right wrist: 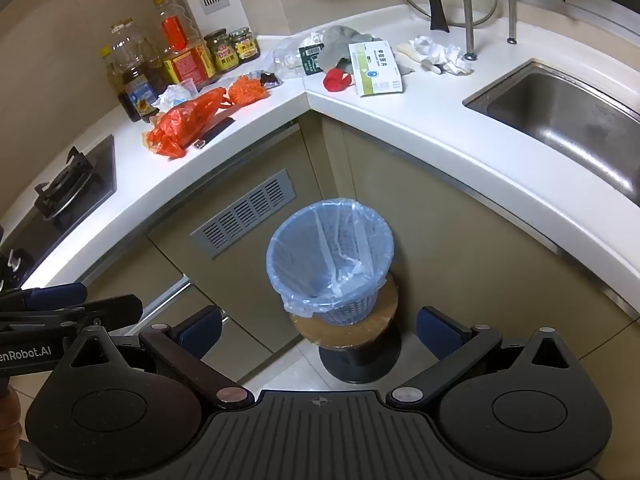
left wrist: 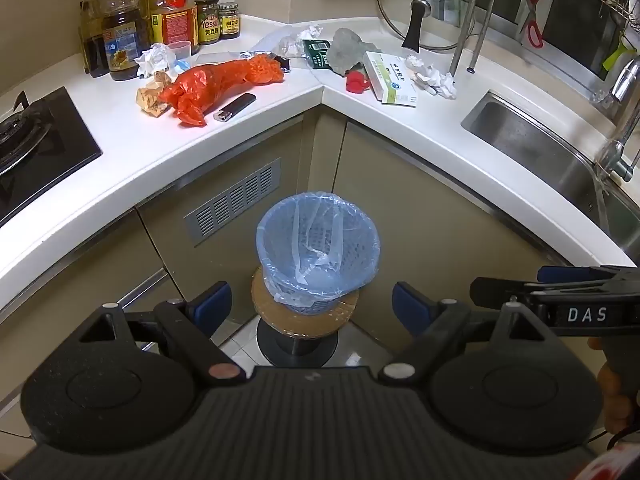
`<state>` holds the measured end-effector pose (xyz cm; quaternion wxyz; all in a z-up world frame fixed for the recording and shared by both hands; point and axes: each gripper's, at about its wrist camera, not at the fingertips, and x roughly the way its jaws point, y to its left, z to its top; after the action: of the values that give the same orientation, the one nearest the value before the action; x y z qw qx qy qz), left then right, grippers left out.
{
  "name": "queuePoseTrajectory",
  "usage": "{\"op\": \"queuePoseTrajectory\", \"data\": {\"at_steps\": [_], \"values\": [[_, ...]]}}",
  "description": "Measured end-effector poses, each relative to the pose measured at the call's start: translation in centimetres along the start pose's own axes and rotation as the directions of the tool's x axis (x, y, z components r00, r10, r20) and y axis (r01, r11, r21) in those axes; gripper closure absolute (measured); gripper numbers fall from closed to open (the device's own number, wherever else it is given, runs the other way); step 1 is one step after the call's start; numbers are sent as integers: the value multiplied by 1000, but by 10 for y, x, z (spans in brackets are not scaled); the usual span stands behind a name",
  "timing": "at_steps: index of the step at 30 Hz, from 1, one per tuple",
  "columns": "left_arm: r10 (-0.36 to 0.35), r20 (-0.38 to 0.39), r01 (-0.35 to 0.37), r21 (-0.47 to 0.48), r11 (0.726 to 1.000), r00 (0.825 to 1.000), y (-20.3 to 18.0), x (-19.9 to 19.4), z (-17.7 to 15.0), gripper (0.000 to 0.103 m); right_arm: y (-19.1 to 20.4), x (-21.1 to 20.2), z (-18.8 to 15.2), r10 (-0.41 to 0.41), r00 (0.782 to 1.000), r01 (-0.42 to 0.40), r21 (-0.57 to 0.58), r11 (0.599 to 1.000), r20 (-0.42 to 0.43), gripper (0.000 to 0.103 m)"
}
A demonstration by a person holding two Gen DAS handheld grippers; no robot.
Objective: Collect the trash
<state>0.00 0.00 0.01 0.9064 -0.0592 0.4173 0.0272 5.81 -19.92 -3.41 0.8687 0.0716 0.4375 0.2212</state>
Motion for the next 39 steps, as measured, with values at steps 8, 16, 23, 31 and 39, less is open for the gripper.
{"op": "queuePoseTrajectory", "data": {"at_steps": [8, 16, 23, 31, 39], "values": [[2, -3, -2, -4, 1000, 1000, 0, 0, 0, 17, 0, -1, 0, 3, 1000, -3, -5, 1000, 2, 0], [2, -2, -2, -5, 1000, 1000, -3, 2, 3, 17, 1, -2, 0, 0, 1000, 0, -6, 1000, 8, 0], [-5, 2, 5, -8, 1000, 1000, 1, 0, 0, 17, 0, 0, 1, -1, 1000, 2, -8, 1000, 8, 0], [-5, 2, 5, -9, 1000, 1000, 1, 0, 0, 17, 0, 0, 2, -3, 1000, 3, -9, 1000, 8, 0], [-6, 3, 6, -9, 1000, 1000, 1, 0, 0, 17, 0, 0, 3, -2, 1000, 2, -9, 1000, 7, 0]]}}
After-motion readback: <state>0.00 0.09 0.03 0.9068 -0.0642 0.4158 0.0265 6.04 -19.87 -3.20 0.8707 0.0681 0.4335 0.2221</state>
